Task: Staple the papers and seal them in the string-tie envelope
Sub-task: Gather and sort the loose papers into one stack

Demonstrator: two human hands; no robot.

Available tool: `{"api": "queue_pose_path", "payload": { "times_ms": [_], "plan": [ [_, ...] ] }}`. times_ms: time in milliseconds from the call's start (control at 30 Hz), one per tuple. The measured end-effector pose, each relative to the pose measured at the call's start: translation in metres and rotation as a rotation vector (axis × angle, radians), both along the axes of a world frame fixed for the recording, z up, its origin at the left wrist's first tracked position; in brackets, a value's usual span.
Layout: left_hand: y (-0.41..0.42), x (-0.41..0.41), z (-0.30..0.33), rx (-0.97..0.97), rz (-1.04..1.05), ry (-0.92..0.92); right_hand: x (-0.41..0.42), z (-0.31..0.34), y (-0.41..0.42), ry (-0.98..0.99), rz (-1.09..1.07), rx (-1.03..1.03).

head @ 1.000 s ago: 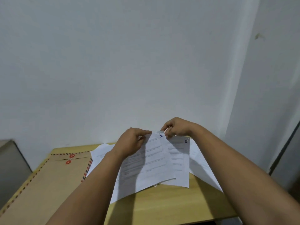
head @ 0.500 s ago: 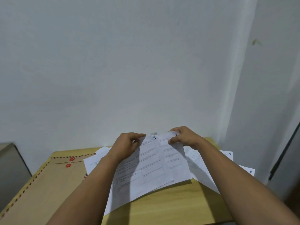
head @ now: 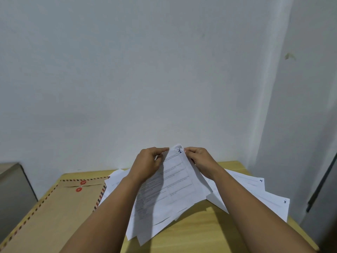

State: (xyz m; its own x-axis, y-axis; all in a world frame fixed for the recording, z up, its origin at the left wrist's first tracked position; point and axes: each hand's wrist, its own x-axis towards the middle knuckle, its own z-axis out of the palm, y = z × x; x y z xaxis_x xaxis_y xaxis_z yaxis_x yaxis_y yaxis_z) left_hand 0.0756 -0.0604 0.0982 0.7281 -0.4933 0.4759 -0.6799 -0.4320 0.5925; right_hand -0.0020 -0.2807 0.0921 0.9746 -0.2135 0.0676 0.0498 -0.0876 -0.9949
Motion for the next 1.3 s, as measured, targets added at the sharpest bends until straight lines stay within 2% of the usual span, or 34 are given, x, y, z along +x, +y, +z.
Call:
{"api": "queue_pose_path", "payload": {
  "times_ms": [167,300,467,667,1000,1300],
  "plan": [
    [0.003,0.003,-0.005,-0.026,0.059,0.017,0.000,0.000,0.015,-0.035,-0.028,0.065],
    [0.005,0.004,-0.007,-0.027,0.074,0.019,0.000,-0.007,0.022,-0.132,-0.067,0.064],
    [0.007,0.001,-0.005,-0.038,0.087,0.016,0.002,-0.009,0.024,-0.144,-0.077,0.044],
    [0.010,0.003,-0.005,-0.021,0.041,0.119,0.002,-0.010,0.029,-0.130,-0.071,0.059],
    [0.006,-0.001,-0.006,-0.037,0.013,0.106,-0.001,-0.008,0.042,-0.260,-0.222,0.104],
    [0.010,0.003,-0.008,-0.044,-0.018,0.084,0.002,-0.012,0.042,-0.256,-0.242,0.100]
  ]
}}
